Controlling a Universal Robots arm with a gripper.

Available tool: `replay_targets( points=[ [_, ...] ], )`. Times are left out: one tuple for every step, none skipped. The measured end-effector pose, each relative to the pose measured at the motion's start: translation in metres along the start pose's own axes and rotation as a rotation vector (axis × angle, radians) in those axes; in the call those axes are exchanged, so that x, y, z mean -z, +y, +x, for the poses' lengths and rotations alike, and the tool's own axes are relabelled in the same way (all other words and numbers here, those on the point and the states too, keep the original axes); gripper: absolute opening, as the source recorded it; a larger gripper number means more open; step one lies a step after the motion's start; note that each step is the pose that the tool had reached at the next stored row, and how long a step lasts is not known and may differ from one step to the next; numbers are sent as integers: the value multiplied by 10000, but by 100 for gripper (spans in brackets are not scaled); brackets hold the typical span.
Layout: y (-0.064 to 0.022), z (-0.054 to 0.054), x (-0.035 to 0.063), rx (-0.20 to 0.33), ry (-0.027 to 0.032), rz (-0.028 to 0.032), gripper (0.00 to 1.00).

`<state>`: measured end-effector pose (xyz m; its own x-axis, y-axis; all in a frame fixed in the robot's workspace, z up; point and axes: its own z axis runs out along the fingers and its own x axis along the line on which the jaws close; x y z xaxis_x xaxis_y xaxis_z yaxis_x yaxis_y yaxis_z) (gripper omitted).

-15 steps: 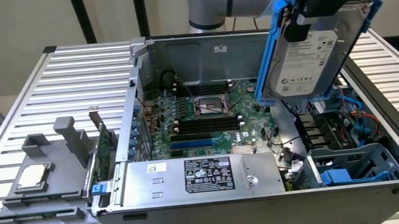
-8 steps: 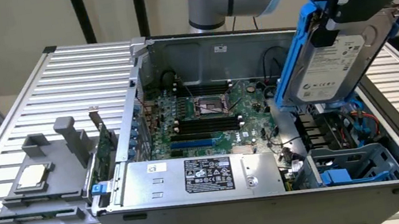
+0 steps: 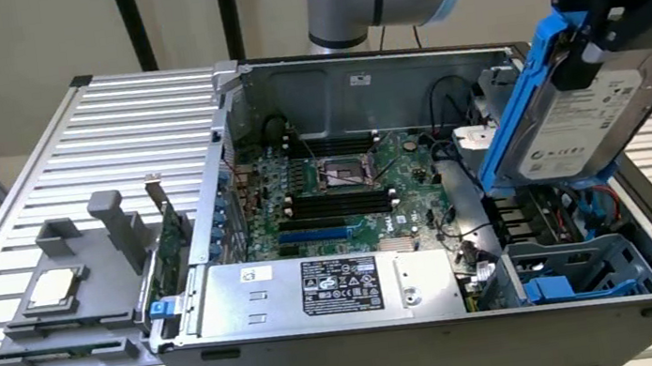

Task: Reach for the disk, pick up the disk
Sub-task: 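Pick up the disk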

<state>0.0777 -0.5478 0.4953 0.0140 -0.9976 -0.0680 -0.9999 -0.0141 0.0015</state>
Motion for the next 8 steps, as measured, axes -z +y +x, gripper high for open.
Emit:
replay_targets(
  points=[
    [-23,25,5,0,1,-1,33],
    [-46,53,12,0,0,-3,33],
    [-65,77,18,1,-1,-5,33],
    [-85,103,27,0,0,-8,33],
    [-103,131,36,0,0,-13,33],
    [-119,156,43,0,-2,-18,33],
    [-135,182,48,-1,-1,-23,33],
    [-149,208,52,-2,-1,-27,33]
  ],
)
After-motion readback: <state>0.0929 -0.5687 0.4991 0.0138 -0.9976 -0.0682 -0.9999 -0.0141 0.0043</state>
